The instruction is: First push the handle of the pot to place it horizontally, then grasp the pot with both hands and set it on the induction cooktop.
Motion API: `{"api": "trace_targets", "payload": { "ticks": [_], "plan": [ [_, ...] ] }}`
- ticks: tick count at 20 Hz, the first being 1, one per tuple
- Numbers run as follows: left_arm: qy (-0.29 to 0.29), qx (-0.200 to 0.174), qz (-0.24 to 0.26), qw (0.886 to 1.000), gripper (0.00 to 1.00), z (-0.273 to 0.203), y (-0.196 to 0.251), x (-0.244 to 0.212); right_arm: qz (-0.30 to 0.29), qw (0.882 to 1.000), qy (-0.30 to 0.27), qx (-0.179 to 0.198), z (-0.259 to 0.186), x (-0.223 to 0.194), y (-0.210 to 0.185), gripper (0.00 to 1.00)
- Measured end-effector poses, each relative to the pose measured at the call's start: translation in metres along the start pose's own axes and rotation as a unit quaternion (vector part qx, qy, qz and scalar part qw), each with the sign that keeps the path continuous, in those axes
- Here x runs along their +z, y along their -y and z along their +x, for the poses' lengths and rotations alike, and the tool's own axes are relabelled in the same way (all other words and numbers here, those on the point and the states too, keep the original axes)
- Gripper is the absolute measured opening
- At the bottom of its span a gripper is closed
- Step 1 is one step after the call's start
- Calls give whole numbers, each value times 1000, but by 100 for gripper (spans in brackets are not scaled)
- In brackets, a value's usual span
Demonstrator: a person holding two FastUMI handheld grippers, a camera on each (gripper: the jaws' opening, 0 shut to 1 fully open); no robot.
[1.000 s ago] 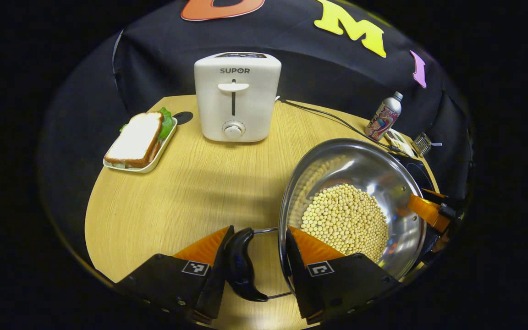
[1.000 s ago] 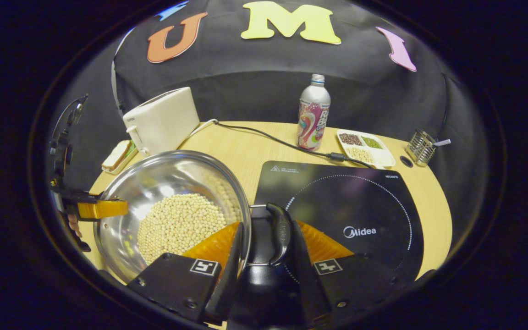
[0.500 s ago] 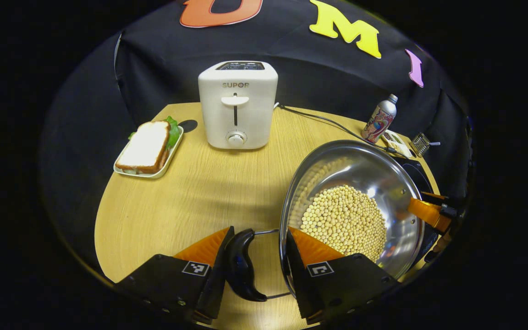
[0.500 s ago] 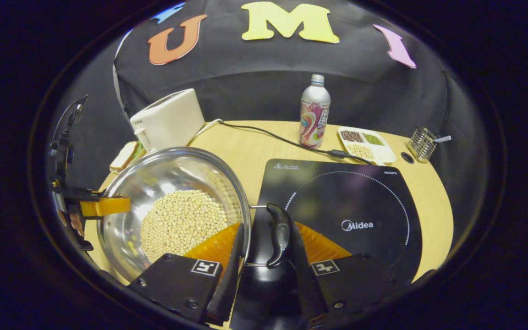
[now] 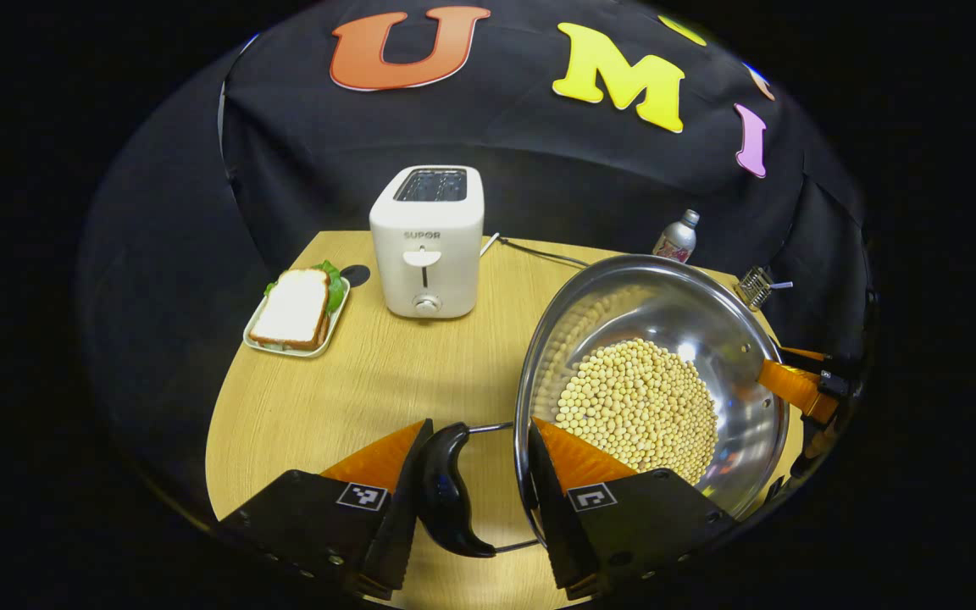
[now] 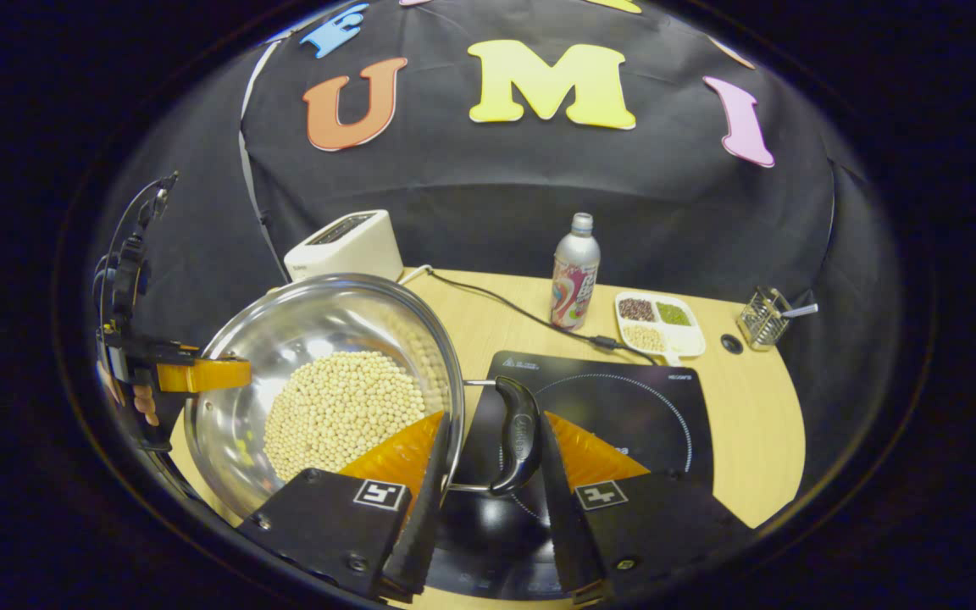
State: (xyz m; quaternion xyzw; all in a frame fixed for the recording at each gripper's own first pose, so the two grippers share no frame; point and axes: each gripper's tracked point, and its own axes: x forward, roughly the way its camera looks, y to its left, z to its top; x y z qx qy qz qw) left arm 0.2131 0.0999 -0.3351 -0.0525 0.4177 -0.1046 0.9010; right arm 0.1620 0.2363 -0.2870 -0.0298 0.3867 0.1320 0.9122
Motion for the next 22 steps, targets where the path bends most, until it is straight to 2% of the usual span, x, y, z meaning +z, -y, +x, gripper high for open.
{"api": "trace_targets", "payload": {
  "ticks": [5, 10, 16, 22],
  "plan": [
    [13, -14, 9, 1000, 62, -26, 43, 23, -9, 999, 30, -11, -36, 22, 42, 59],
    [26, -23, 38, 999, 62, -36, 82, 41, 16, 999, 32, -19, -58, 26, 94, 58],
    [26, -47, 51, 997, 62, -28, 133, 50, 29, 998, 36, -46, -77, 26, 156, 59],
    [22, -58, 65, 996, 62, -7, 176, 53, 43, 997, 29, -57, -76, 15, 200, 59]
  ]
}}
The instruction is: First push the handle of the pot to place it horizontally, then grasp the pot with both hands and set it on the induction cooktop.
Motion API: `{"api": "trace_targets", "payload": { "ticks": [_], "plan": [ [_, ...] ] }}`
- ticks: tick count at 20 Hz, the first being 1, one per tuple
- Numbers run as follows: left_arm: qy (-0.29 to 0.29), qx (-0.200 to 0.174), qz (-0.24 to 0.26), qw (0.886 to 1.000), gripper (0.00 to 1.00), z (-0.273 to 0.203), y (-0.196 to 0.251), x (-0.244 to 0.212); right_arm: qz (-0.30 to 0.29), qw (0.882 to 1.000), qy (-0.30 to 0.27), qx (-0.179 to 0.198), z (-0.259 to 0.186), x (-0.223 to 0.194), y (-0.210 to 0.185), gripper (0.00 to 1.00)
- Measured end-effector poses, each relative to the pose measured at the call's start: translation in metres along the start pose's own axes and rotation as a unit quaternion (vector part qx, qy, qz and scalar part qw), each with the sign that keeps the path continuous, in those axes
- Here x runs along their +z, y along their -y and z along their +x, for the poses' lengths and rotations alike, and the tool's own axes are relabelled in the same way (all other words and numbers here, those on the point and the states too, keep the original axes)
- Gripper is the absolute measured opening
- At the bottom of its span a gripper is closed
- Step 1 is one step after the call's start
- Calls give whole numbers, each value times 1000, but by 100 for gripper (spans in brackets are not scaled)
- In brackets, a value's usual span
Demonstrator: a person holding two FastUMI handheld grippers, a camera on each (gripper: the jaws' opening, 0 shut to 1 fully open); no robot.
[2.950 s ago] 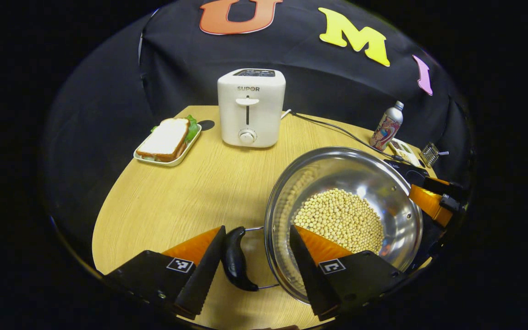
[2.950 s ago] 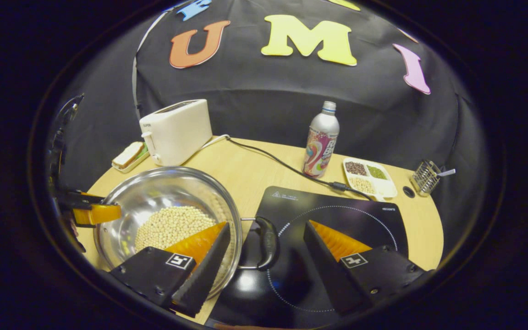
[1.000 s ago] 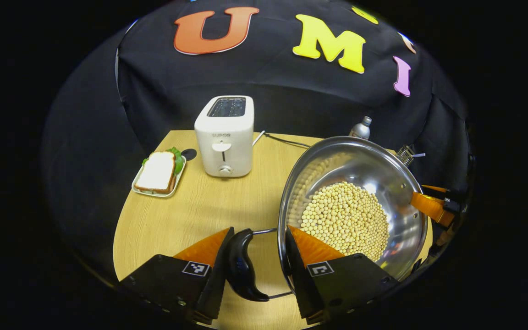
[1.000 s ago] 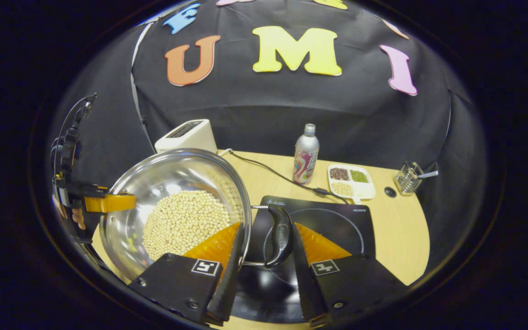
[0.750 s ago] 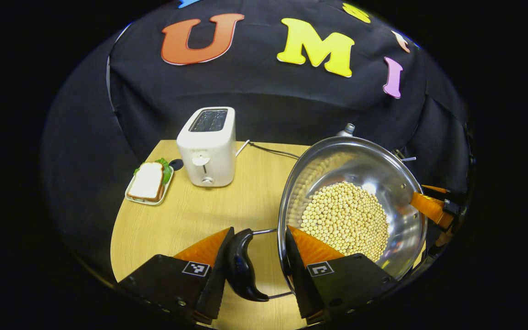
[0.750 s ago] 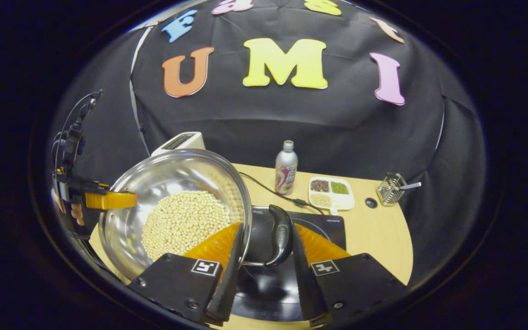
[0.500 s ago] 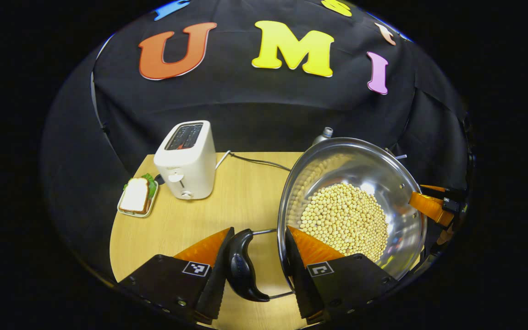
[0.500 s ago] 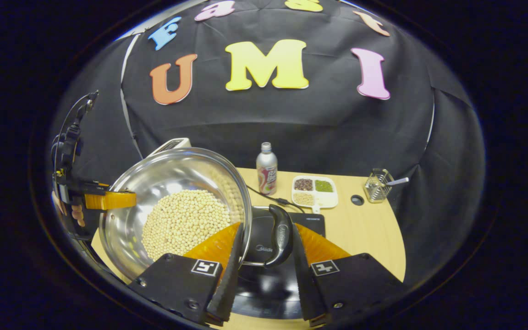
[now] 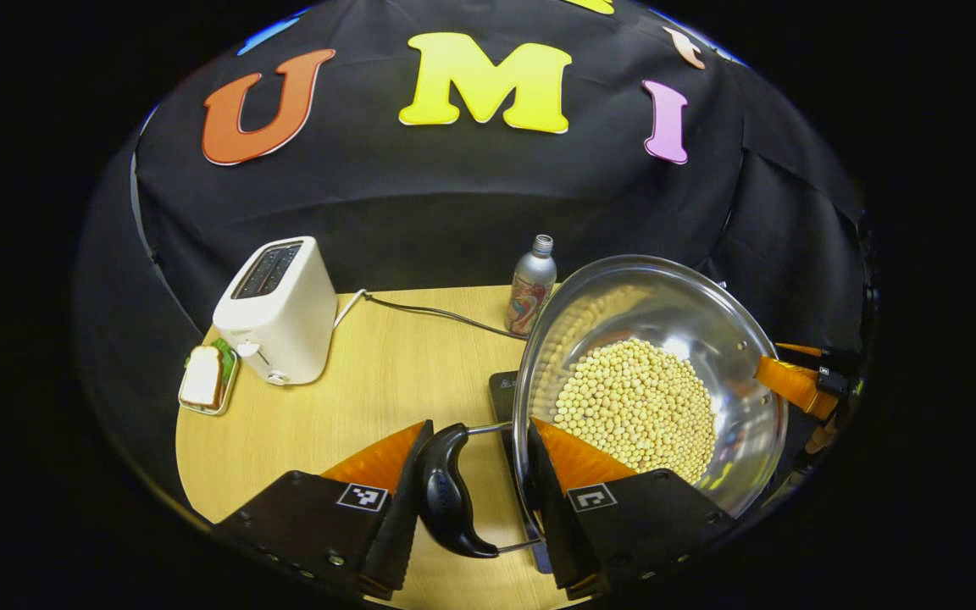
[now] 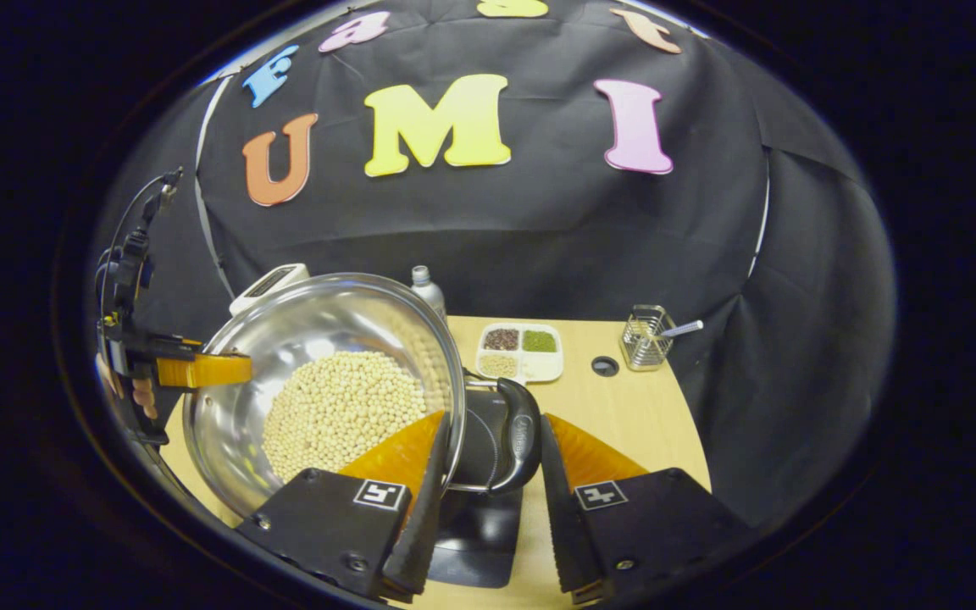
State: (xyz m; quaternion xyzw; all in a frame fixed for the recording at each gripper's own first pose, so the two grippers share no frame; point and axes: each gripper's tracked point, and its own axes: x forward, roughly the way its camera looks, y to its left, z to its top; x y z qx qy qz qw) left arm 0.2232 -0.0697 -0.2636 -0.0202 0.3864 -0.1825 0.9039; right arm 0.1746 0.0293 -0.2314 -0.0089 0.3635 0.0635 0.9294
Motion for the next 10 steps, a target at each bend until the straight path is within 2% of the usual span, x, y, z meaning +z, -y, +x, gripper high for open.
{"api": "trace_targets", "payload": {
  "ticks": [10],
  "plan": [
    [-32, -16, -3, 999, 62, 62, 25, -22, 30, 999, -42, -6, 50, -37, 39, 58]
  ]
}}
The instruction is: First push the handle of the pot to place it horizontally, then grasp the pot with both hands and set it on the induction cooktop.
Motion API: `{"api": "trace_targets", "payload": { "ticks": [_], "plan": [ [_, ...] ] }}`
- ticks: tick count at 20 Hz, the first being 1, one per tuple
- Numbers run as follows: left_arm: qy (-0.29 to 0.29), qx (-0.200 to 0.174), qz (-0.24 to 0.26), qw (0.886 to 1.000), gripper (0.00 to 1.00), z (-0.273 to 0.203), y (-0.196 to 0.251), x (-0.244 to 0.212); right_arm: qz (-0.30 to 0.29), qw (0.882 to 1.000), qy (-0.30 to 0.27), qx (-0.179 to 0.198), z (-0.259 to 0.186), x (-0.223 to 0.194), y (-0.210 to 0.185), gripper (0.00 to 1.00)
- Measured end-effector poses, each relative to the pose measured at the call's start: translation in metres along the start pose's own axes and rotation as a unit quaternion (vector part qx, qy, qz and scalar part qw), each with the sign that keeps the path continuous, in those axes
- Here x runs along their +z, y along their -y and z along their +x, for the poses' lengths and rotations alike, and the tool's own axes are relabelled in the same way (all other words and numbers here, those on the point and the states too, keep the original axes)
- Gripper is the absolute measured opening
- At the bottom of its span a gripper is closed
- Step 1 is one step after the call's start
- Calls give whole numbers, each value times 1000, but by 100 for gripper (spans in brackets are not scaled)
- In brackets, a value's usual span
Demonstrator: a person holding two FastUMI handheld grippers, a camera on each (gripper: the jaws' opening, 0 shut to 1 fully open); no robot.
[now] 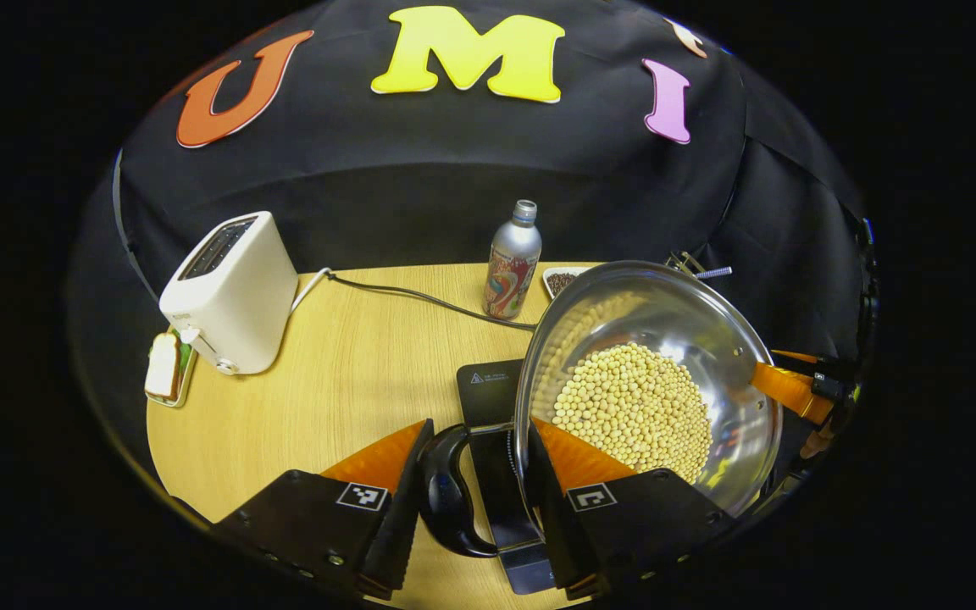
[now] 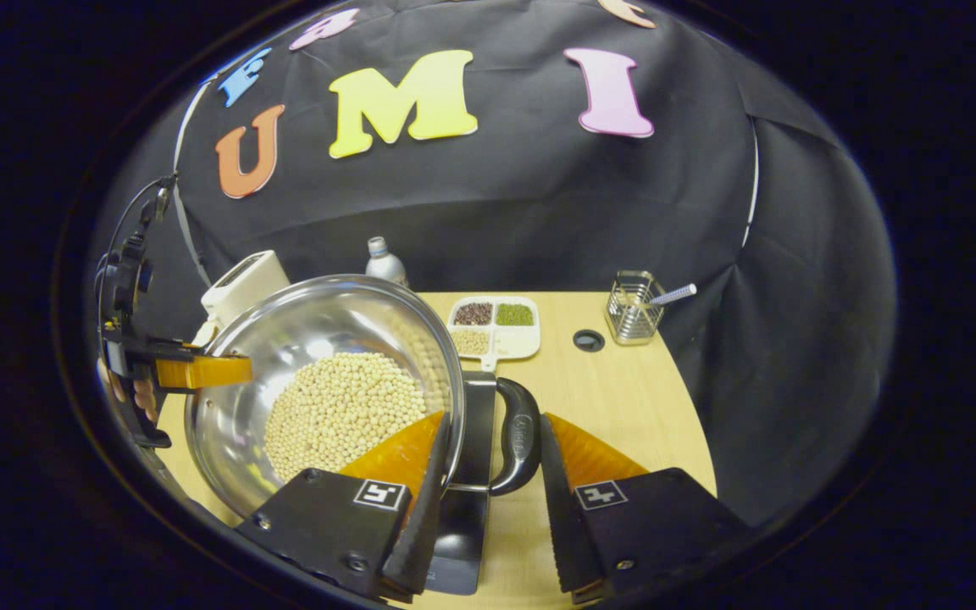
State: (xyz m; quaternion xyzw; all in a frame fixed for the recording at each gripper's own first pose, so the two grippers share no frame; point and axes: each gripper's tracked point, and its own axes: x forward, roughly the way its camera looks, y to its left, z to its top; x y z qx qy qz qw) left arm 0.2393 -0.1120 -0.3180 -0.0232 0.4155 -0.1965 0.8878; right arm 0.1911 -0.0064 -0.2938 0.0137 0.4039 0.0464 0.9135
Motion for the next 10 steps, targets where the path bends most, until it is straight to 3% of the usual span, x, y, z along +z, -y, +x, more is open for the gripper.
{"api": "trace_targets", "payload": {
  "ticks": [4, 5, 6, 8, 9, 10],
  "plan": [
    [-20, -4, 9, 1000, 62, 25, 3, -15, -7, 1000, -12, -12, 20, -17, 9, 59],
    [-22, -5, 10, 1000, 72, 31, 2, -18, -15, 1000, -12, -17, 26, -20, 10, 57],
    [-16, -6, 10, 1000, 62, 37, 0, -17, -18, 1000, -11, -17, 29, -23, 10, 57],
    [-4, -8, 8, 1000, 57, 37, -1, -11, 6, 1000, -10, -12, 39, -26, 5, 58],
    [0, -9, 7, 1000, 46, 36, -2, -9, 11, 1000, -16, -9, 38, -31, 6, 58],
    [6, -10, 8, 1000, 46, 33, -5, -6, 23, 999, -23, -3, 38, -36, 5, 58]
  ]
}}
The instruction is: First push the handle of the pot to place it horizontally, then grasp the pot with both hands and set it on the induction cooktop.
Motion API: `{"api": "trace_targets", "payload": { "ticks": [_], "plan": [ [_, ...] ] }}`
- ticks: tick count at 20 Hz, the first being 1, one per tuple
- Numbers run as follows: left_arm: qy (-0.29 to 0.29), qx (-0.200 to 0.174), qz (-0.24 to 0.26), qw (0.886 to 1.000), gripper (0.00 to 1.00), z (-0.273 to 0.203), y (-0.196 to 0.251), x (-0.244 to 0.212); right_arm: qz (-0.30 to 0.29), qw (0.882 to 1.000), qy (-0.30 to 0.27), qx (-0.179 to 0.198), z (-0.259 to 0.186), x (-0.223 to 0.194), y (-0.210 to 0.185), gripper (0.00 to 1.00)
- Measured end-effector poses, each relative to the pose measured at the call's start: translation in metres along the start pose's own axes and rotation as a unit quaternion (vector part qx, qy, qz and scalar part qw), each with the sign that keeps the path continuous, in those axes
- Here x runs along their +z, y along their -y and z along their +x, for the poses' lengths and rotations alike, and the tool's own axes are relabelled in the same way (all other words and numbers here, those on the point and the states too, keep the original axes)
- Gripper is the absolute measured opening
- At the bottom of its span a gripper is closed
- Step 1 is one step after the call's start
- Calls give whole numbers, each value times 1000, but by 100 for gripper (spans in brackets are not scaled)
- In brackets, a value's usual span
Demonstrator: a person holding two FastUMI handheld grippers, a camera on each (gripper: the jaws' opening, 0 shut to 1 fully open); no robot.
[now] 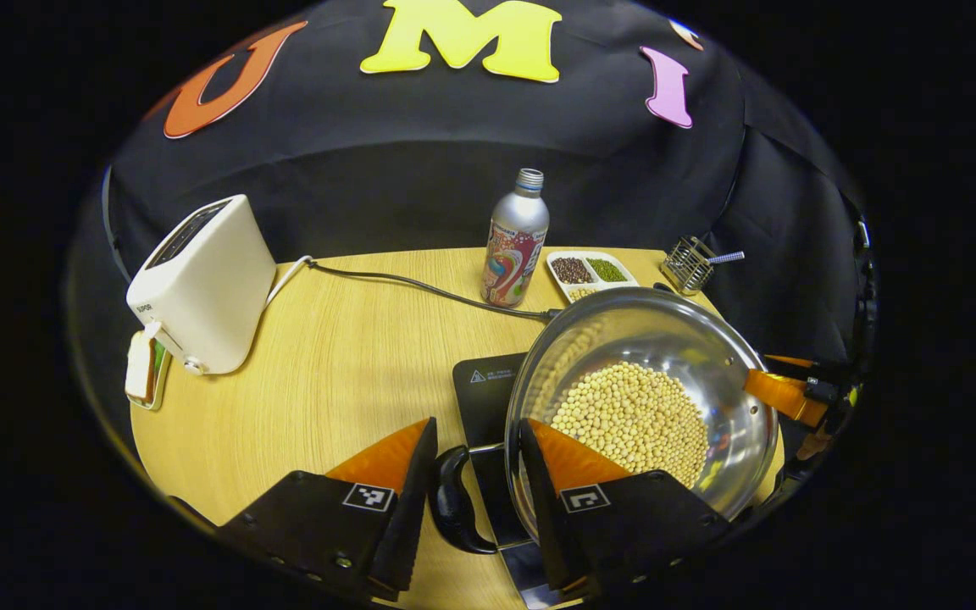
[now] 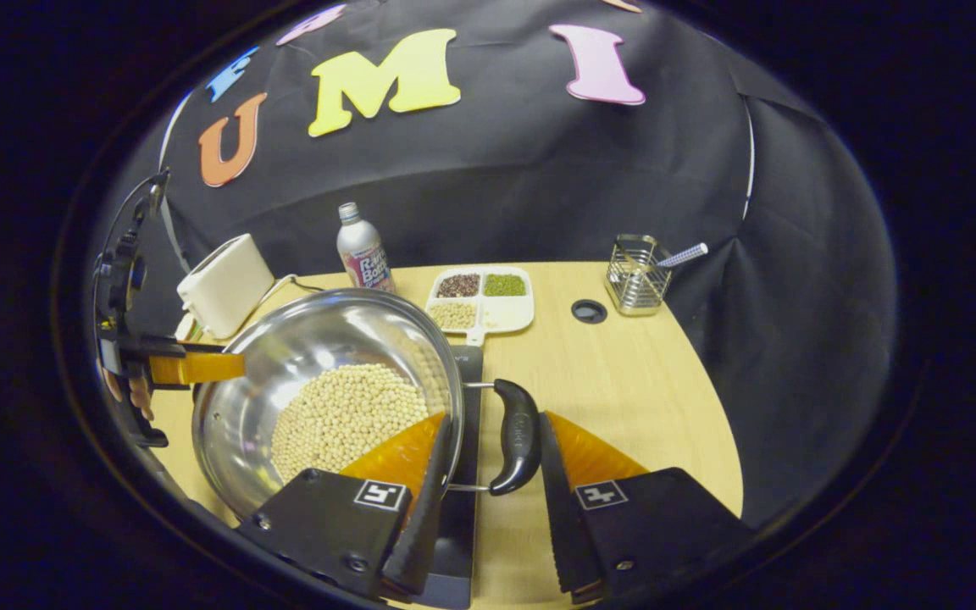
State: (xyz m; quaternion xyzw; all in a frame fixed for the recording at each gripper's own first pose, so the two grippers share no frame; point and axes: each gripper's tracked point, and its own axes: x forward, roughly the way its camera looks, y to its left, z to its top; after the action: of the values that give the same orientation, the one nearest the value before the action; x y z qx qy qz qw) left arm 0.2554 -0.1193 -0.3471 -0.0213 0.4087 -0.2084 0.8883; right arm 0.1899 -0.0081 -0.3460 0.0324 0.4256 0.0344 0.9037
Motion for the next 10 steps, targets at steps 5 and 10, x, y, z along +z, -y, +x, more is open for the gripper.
{"api": "trace_targets", "payload": {
  "ticks": [5, 10],
  "plan": [
    [10, -8, -9, 1000, 46, 2, -4, 1, 6, 1000, 19, 2, 4, 3, -2, 60],
    [33, -23, -36, 999, 61, -3, -5, -1, -6, 999, 52, 9, 3, 6, 0, 65]
  ]
}}
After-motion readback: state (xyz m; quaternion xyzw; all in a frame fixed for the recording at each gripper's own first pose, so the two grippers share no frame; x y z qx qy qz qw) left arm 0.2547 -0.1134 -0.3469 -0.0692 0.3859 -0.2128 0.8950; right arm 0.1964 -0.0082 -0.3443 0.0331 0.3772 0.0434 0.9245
